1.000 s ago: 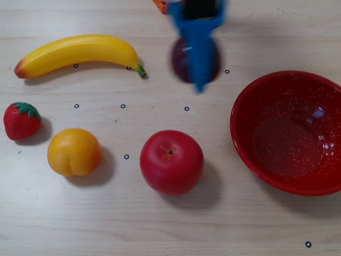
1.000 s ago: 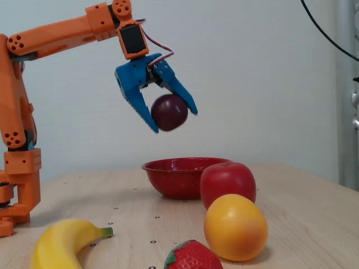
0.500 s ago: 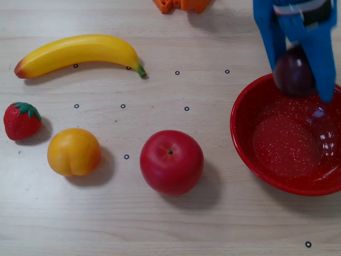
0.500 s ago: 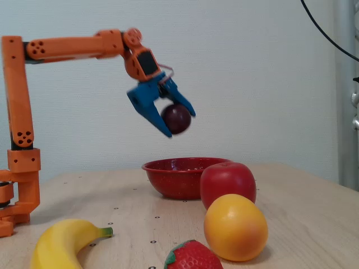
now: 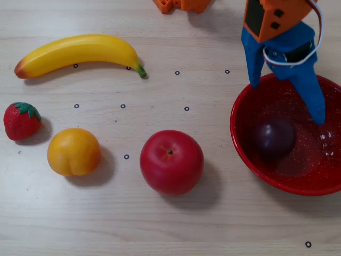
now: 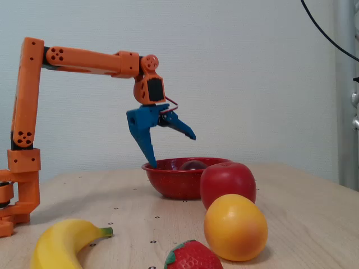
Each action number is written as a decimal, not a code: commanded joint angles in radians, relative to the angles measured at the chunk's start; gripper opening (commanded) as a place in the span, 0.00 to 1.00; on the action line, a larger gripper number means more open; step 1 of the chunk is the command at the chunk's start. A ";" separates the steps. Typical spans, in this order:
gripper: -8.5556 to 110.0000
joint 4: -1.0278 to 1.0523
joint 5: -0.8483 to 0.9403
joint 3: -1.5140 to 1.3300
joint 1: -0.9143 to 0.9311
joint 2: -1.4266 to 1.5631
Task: Put plum in the red bowl.
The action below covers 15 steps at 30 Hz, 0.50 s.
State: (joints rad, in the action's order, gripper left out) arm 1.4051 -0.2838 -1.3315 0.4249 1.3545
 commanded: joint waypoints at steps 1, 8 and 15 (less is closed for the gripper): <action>0.51 0.021 0.032 0.129 0.026 0.049; 0.34 0.051 0.095 0.221 -0.018 0.133; 0.17 0.046 0.101 0.186 -0.114 0.281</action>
State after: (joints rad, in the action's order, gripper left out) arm 1.4465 -0.1963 -1.2026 0.3651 1.5094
